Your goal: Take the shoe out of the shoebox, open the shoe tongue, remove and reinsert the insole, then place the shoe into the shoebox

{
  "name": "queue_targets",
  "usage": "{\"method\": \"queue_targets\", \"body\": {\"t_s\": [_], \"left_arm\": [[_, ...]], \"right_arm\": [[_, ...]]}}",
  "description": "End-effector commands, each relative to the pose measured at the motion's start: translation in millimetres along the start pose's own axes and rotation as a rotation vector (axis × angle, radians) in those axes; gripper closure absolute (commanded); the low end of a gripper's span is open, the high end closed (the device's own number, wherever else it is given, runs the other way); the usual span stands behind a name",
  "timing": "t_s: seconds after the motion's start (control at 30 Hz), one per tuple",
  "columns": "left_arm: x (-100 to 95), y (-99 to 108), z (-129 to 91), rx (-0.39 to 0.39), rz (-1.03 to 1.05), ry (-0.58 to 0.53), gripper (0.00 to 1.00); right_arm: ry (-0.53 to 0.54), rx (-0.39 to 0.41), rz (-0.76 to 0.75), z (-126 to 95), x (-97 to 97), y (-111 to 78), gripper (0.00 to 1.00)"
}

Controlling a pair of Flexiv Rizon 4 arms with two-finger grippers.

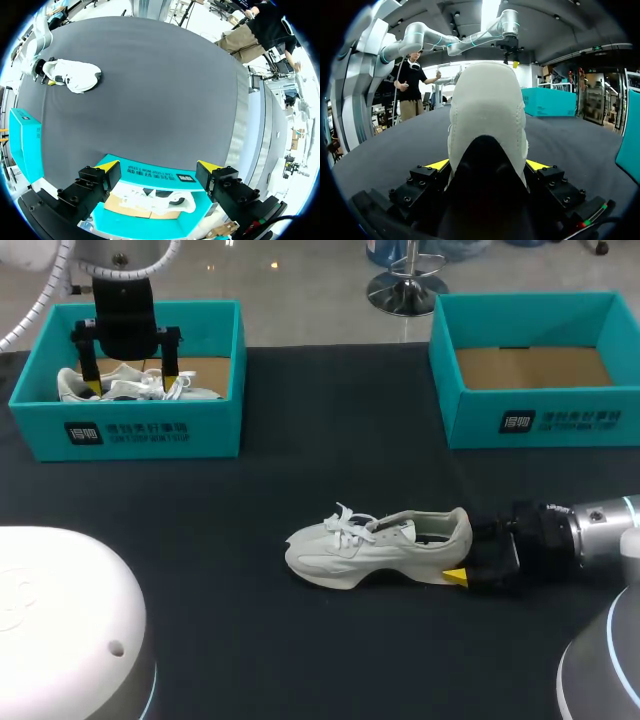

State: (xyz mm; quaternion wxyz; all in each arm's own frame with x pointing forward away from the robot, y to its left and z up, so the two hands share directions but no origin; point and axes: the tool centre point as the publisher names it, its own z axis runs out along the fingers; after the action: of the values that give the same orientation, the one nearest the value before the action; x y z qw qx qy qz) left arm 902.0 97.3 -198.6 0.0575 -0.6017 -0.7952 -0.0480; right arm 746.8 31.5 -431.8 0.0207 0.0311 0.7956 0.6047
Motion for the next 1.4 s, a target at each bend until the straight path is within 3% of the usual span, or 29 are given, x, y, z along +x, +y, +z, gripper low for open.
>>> {"method": "queue_targets", "body": {"t_s": [0.03, 0.13, 0.2, 0.23, 0.3, 0.53, 0.67, 0.8, 1.4], "left_arm": [[1.3, -0.9, 0.5, -0.004, 0.001, -0.002, 0.0], [-31.4, -19.8, -0.1, -0.039, -0.362, 0.045, 0.0], [-46.2, -31.3, -1.2, 0.086, -0.526, 0.044, 0.0], [-52.9, -39.8, -0.2, 0.094, -0.612, 0.034, 0.0], [-62.1, -52.8, 1.1, 0.103, -0.761, 0.036, 0.0], [-85.9, -92.2, 3.7, 0.257, -1.081, 0.055, 0.0], [-99.3, -110.2, 11.8, 0.235, -1.258, 0.072, 0.0], [-117.7, -135.1, 19.0, 0.21, -1.253, 0.105, 0.0], [-117.7, -135.1, 19.0, 0.21, -1.253, 0.105, 0.0]], "right_arm": [[-0.001, 0.003, 0.0, 3.9, -0.6, -3.2, 1.0], [-0.001, 0.003, 0.0, 3.9, -0.6, -3.2, 1.0], [-0.001, 0.003, 0.0, 3.9, -0.6, -3.2, 1.0], [-0.001, 0.003, 0.0, 3.9, -0.6, -3.2, 1.0], [-0.001, 0.003, 0.0, 3.9, -0.6, -3.2, 1.0], [-0.001, 0.003, 0.0, 3.9, -0.6, -3.2, 1.0], [-0.001, 0.003, 0.0, 3.9, -0.6, -3.2, 1.0], [-0.001, 0.003, 0.0, 3.9, -0.6, -3.2, 1.0], [-0.001, 0.003, 0.0, 3.9, -0.6, -3.2, 1.0]]}}
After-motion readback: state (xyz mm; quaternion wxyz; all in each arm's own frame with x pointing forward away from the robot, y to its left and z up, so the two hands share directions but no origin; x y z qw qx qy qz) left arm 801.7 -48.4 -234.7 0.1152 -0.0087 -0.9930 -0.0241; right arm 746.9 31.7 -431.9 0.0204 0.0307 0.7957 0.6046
